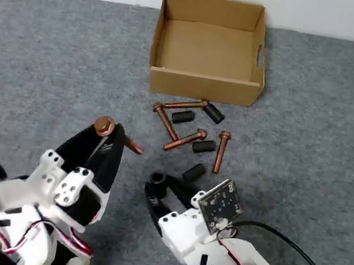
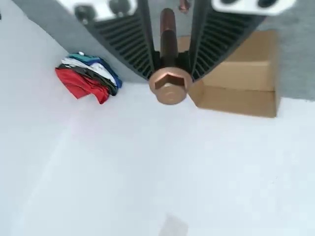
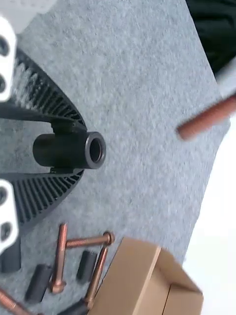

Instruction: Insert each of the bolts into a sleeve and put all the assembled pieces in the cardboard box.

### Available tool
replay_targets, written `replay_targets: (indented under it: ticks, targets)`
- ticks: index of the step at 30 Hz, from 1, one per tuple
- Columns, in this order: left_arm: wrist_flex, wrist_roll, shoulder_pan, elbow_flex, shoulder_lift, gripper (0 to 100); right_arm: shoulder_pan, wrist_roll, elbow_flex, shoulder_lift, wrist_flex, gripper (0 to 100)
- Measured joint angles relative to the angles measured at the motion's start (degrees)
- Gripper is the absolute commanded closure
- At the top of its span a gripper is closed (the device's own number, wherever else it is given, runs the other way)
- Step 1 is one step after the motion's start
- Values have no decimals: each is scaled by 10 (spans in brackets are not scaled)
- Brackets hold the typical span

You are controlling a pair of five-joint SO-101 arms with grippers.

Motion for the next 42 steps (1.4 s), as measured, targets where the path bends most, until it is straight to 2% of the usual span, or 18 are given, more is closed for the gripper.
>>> replay_targets:
  ticks: [5,10,19,26,31,34,36,40,42]
  targets:
    - [-1,18,27,0,11,994,-5,12,10,0,0,989]
    - [34,18,56,0,11,994,-5,80,9,0,0,989]
    - [90,14,59,-12,11,994,-5,140,9,0,-41,989]
    - [106,12,62,-13,11,994,-5,149,9,0,-42,989]
    - [139,6,111,4,11,994,-5,149,10,0,-42,989]
    - [139,-37,136,25,11,988,-5,149,9,0,-42,989]
    - [145,-75,144,36,11,935,-5,149,9,0,-42,989]
    - [182,-127,148,40,11,755,-6,149,10,1,-42,989]
    - [199,-140,148,40,10,734,-6,149,12,2,-42,989]
